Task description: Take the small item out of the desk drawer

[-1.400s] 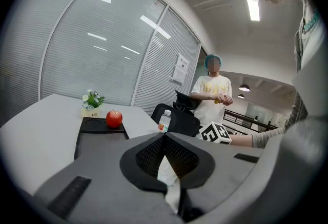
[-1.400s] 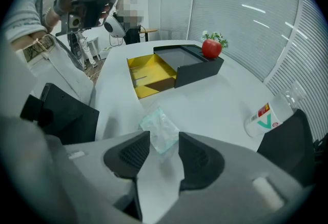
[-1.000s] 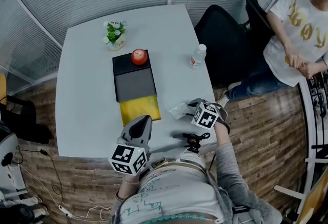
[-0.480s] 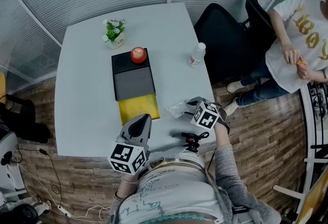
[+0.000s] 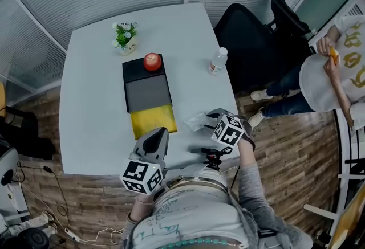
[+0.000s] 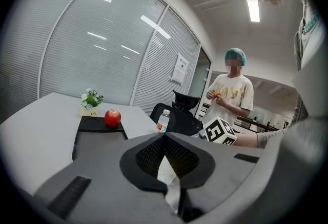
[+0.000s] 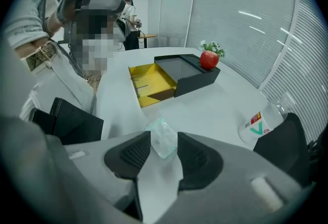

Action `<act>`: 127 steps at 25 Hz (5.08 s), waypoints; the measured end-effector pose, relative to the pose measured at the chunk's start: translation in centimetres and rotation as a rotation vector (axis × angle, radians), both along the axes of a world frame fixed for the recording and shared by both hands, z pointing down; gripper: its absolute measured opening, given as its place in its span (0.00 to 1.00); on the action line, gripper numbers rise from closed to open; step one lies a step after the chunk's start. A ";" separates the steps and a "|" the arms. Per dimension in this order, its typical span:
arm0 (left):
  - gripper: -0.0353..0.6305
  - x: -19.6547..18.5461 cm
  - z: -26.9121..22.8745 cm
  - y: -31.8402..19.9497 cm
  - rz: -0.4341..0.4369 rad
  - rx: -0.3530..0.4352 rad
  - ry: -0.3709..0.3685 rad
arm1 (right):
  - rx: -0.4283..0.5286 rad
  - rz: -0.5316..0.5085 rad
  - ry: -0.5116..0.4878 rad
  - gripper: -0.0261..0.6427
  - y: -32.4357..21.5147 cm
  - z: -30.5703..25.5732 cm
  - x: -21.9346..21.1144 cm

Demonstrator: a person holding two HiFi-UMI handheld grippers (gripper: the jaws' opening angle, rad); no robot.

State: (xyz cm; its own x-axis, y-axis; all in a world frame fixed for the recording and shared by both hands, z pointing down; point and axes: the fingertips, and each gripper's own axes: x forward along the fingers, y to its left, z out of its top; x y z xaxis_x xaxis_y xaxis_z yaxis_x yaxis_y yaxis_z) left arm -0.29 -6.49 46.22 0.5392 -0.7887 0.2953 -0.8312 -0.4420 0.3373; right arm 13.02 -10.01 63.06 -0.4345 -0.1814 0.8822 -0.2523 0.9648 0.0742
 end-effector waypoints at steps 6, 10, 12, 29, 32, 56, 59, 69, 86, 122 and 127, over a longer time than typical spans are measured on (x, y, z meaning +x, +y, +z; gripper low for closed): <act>0.05 -0.4 0.1 0.0 0.000 -0.002 0.002 | 0.003 0.014 -0.008 0.27 0.4 0.0 -0.3; 0.05 -0.5 0.0 -0.1 0.002 -0.001 0.009 | -0.001 0.023 -0.012 0.26 0.4 -0.1 -0.4; 0.05 -0.5 0.1 0.0 0.010 -0.002 0.011 | -0.001 0.023 -0.006 0.26 0.5 -0.1 -0.4; 0.05 -2.0 -0.1 -0.7 0.066 0.003 0.000 | 0.014 0.076 -0.017 0.13 0.7 -0.1 -1.9; 0.05 -2.5 0.0 -0.7 0.071 -0.001 -0.006 | 0.026 0.081 -0.027 0.05 0.8 -0.4 -2.4; 0.05 -2.8 -0.5 -1.0 0.122 0.017 0.011 | 0.198 0.102 -0.281 0.04 1.0 -7.3 -7.8; 0.05 -2.7 -0.6 -1.0 0.121 0.021 0.015 | 0.208 0.102 -0.318 0.04 1.1 -8.1 -8.3; 0.05 -2.6 -0.4 -1.2 0.109 0.024 0.028 | 0.216 0.064 -0.394 0.04 1.6 -9.3 -9.8; 0.05 -3.4 -0.3 -1.2 0.085 0.034 0.025 | 0.275 0.035 -0.596 0.04 2.1 -14.1 -13.4; 0.05 -6.6 -7.3 -2.2 -0.037 0.326 -0.038 | 0.469 0.107 -0.894 0.04 1.9 -24.6 -18.5; 0.05 -6.1 -6.9 -2.2 -0.030 0.317 -0.032 | 0.453 0.109 -0.884 0.04 1.7 -24.2 -18.4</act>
State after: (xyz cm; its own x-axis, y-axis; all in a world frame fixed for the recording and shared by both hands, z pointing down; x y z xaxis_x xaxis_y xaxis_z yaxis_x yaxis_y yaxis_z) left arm -6.40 -8.71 39.30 0.5092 -0.8593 0.0489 -0.8531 -0.4964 0.1606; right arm -5.39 -8.33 38.91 -0.8625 -0.4984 0.0874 -0.4798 0.8604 0.1719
